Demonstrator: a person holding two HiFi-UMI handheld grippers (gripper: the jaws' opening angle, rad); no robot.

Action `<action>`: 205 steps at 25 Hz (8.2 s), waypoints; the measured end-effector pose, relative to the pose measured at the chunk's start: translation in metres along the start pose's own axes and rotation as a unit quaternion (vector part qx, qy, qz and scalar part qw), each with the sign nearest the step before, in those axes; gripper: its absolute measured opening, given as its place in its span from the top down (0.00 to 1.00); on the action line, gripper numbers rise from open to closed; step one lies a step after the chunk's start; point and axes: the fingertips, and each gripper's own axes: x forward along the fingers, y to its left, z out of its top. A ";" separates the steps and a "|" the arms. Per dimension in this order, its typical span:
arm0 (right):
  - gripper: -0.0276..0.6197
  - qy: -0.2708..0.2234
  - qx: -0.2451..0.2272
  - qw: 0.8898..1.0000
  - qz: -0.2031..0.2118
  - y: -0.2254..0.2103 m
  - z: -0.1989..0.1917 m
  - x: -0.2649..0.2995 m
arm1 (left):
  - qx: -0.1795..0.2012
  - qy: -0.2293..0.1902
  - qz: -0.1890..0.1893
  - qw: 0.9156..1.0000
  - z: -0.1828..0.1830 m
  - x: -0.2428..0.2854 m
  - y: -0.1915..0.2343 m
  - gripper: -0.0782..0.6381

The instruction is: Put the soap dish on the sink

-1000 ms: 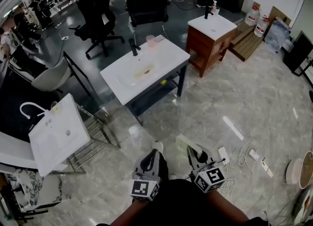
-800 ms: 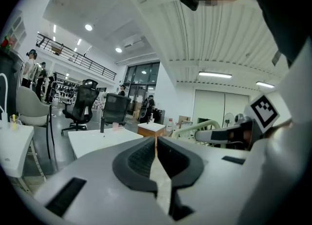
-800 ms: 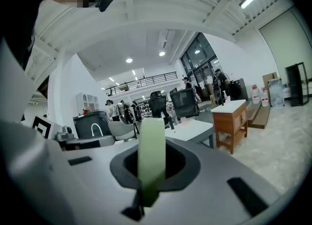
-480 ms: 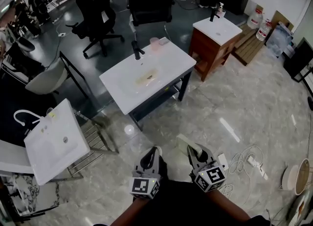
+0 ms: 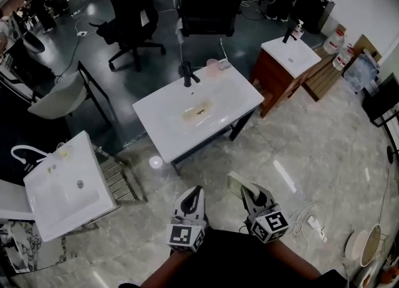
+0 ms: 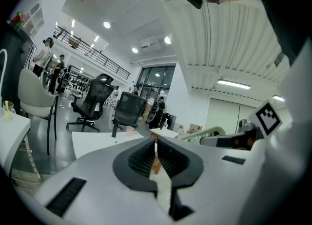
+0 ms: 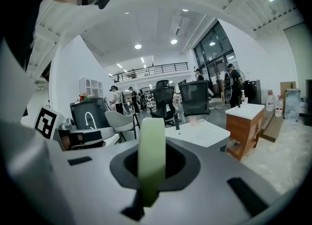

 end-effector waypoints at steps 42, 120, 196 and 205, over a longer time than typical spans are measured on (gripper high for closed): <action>0.95 0.019 0.014 0.990 0.139 -0.039 0.076 0.257 | 0.002 -0.027 0.164 0.986 0.073 0.123 0.171 0.86; 0.95 0.307 0.125 0.900 0.282 0.089 -0.052 0.678 | -0.148 -0.046 0.345 0.926 0.075 0.170 0.405 0.86; 0.57 0.359 0.019 0.880 0.311 0.028 -0.039 0.680 | -0.147 -0.056 0.372 0.915 0.084 0.167 0.374 0.86; 0.57 0.315 0.037 0.883 0.345 0.023 0.010 0.657 | -0.132 -0.054 0.377 0.915 0.086 0.181 0.352 0.86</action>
